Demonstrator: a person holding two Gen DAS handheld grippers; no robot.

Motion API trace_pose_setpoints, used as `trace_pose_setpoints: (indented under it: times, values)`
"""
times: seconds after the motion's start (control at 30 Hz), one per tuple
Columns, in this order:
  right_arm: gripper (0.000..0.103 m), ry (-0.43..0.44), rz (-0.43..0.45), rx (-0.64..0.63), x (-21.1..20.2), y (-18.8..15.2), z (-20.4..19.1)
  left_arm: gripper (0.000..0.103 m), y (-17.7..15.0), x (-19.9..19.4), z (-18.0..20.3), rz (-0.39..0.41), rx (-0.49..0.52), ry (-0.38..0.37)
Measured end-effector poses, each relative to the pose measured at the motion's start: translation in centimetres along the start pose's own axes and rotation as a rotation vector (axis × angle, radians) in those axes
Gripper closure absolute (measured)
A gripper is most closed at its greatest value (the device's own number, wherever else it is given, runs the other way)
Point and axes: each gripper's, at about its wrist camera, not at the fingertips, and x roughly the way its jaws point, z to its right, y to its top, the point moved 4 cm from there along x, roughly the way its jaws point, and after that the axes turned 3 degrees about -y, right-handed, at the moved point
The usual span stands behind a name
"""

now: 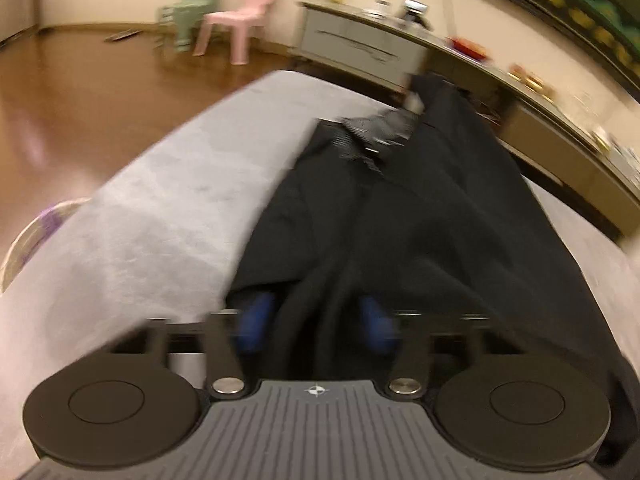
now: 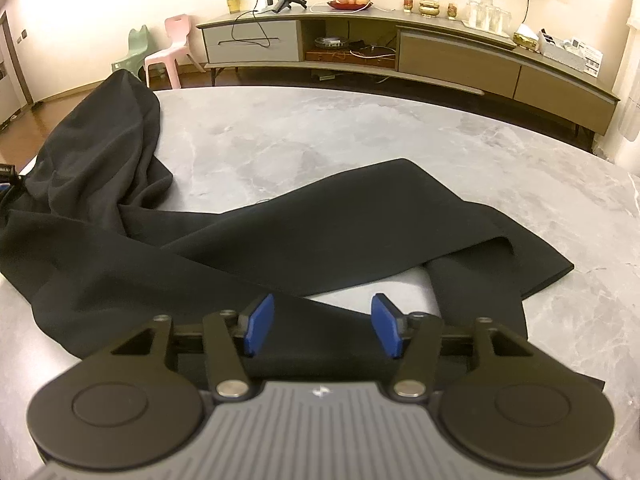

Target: Fold clothes

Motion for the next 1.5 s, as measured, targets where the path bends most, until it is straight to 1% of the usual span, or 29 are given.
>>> trace_pose_setpoints:
  times: [0.03,0.1,0.17,0.23,0.37,0.43,0.47,0.53,0.57,0.63,0.73,0.8,0.87,0.93,0.97,1.0,1.03,1.07,1.13,1.2,1.23,1.27,1.33,1.37,1.4,1.43,1.47,1.5]
  values:
    - [0.048,-0.002,0.001,0.000,0.1,0.0,0.1,0.086,-0.5,-0.3,0.7,0.009,0.034,-0.002]
    - [0.049,-0.001,0.016,0.016,-0.1,0.0,0.4,0.086,-1.6,-1.0,2.0,0.028,0.103,-0.007]
    - [0.049,0.011,0.072,0.062,-1.2,0.7,0.1,0.086,-2.7,-1.7,3.3,0.047,0.172,-0.012]
    - [0.047,0.033,0.127,0.094,-2.6,2.1,-1.3,0.086,-3.9,-2.4,4.6,0.065,0.240,-0.016]
    - [0.047,0.230,0.216,0.008,-4.9,8.3,-11.3,0.086,-6.1,-3.8,7.2,0.103,0.378,-0.025]
    - [0.046,0.363,0.228,-0.071,-4.9,12.0,-18.4,0.086,-7.2,-4.5,8.6,0.121,0.447,-0.030]
    - [0.044,0.415,0.229,-0.118,-4.5,13.7,-21.9,0.086,-7.7,-4.8,9.3,0.131,0.481,-0.032]
    - [0.038,0.487,0.219,-0.219,-2.8,16.7,-29.1,0.086,-8.2,-5.0,9.8,0.167,0.530,-0.040]
    - [0.034,0.502,0.193,-0.269,-1.3,17.8,-32.5,0.086,-8.5,-5.1,9.9,0.182,0.549,-0.052]
    - [0.032,0.514,0.131,-0.364,2.1,19.6,-38.5,0.086,-9.1,-5.1,10.2,0.187,0.588,-0.061]
    - [0.031,0.456,0.009,-0.519,8.7,20.0,-44.7,0.086,-10.0,-4.5,10.8,0.193,0.631,-0.099]
    - [0.031,0.380,-0.081,-0.590,13.3,19.7,-46.8,0.086,-10.1,-4.5,11.0,0.190,0.652,-0.117]
    - [0.031,0.339,-0.171,-0.626,16.6,19.1,-47.4,0.086,-10.0,-4.6,10.8,0.185,0.657,-0.141]
    - [0.038,0.341,-0.234,-0.650,18.2,18.4,-47.6,0.086,-9.8,-4.7,10.5,0.180,0.648,-0.173]
    - [0.057,0.342,-0.265,-0.661,18.9,18.0,-47.8,0.086,-9.8,-4.8,10.4,0.179,0.647,-0.190]
    - [0.077,0.348,-0.263,-0.671,18.5,18.1,-48.0,0.086,-9.7,-5.0,10.2,0.179,0.648,-0.206]
    - [0.093,0.354,-0.259,-0.681,18.1,18.1,-48.2,0.086,-9.7,-5.2,10.1,0.191,0.657,-0.211]
    - [0.095,0.361,-0.255,-0.691,17.6,18.2,-48.5,0.086,-9.8,-5.5,10.1,0.205,0.668,-0.213]
    - [0.096,0.378,-0.201,-0.719,15.2,19.6,-49.4,0.086,-9.8,-6.2,10.0,0.239,0.688,-0.218]
    - [0.098,0.403,-0.150,-0.763,12.4,21.2,-51.5,0.086,-9.2,-7.0,9.8,0.294,0.682,-0.224]
    - [0.098,0.416,-0.121,-0.792,11.0,22.1,-52.9,0.086,-8.9,-7.4,9.8,0.326,0.666,-0.228]
    - [0.098,0.429,-0.095,-0.816,9.8,22.8,-54.5,0.083,-8.5,-7.8,9.6,0.360,0.649,-0.228]
    - [0.098,0.451,-0.050,-0.855,7.8,23.8,-58.1,0.082,-7.7,-8.4,9.3,0.423,0.626,-0.221]
    - [0.099,0.471,-0.030,-0.863,7.0,24.2,-59.8,0.076,-7.5,-8.6,9.1,0.448,0.624,-0.205]
    - [0.097,0.504,-0.015,-0.857,6.4,24.3,-61.6,0.070,-7.4,-8.6,8.8,0.463,0.626,-0.187]
    - [0.090,0.547,-0.003,-0.840,5.9,24.5,-63.0,0.058,-7.2,-8.5,8.5,0.469,0.630,-0.168]
    - [0.082,0.604,0.005,-0.806,5.7,24.6,-63.8,0.055,-7.1,-8.5,8.1,0.473,0.635,-0.147]
    - [0.060,0.635,0.011,-0.765,5.4,24.9,-63.6,0.055,-6.7,-8.5,7.7,0.478,0.630,-0.133]
